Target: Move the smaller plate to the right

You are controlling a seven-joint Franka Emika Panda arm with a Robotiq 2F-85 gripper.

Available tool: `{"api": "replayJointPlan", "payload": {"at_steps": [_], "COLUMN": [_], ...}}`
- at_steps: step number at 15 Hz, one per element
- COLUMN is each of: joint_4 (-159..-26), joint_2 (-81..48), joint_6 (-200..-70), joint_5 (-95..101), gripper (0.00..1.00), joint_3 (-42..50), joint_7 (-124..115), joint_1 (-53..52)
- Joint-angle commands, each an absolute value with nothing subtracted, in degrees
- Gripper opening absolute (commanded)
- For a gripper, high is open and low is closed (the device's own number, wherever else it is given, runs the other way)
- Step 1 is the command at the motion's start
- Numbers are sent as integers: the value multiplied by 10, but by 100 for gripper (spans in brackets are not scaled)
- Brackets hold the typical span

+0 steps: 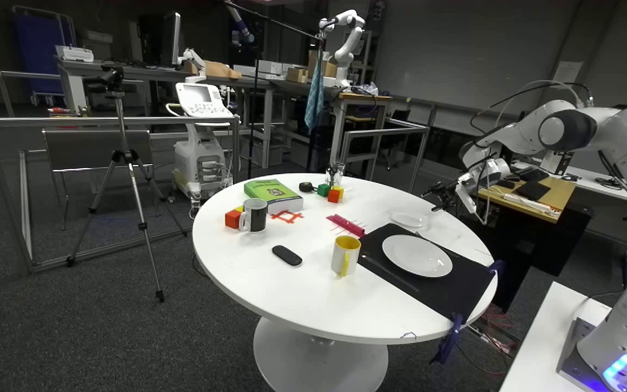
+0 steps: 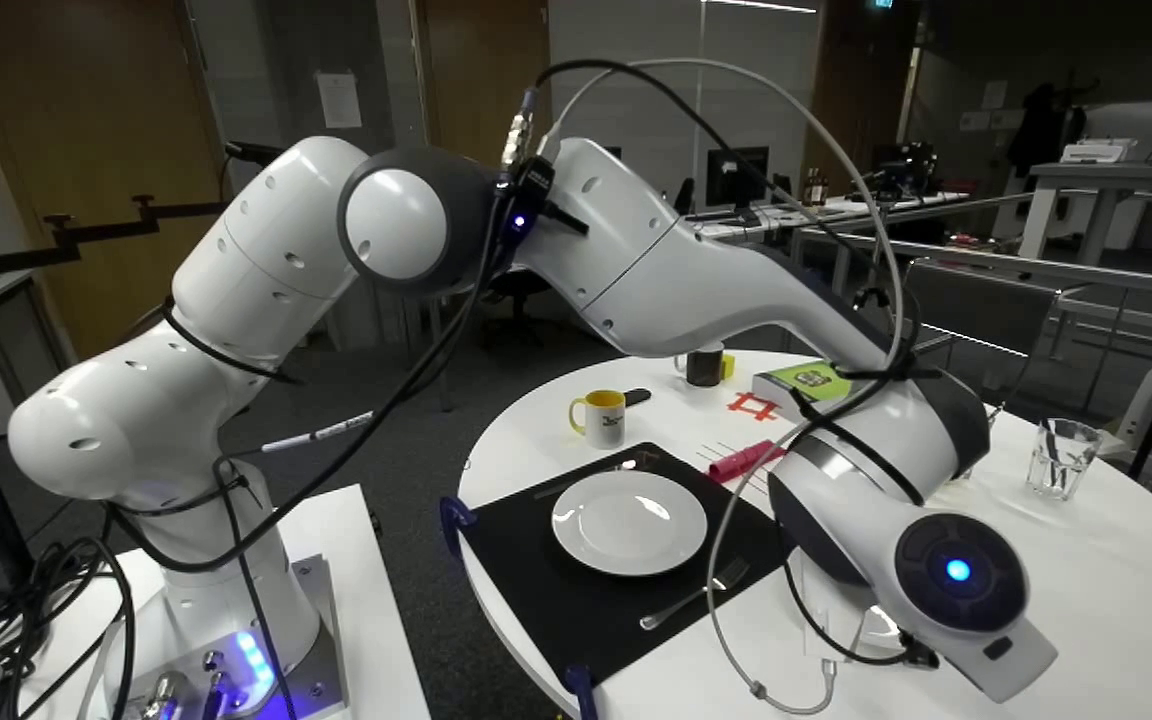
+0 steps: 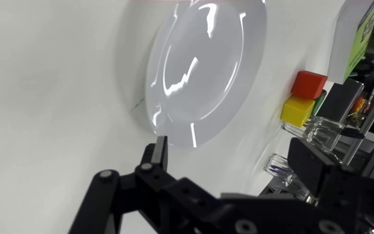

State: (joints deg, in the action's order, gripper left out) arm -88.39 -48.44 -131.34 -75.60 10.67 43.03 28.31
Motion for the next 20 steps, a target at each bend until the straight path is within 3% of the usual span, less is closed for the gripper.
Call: {"api": "replayJointPlan", "payload": {"at_steps": [1,20], "joint_4": [-919,-1078], "joint_2": [-425,-236], "joint_6": [-1313,-1403], "joint_5": [-744,-609], "gripper": [100,100], "joint_3": [111,108], "joint_7": [436,444], "joint_1": [277,204]}}
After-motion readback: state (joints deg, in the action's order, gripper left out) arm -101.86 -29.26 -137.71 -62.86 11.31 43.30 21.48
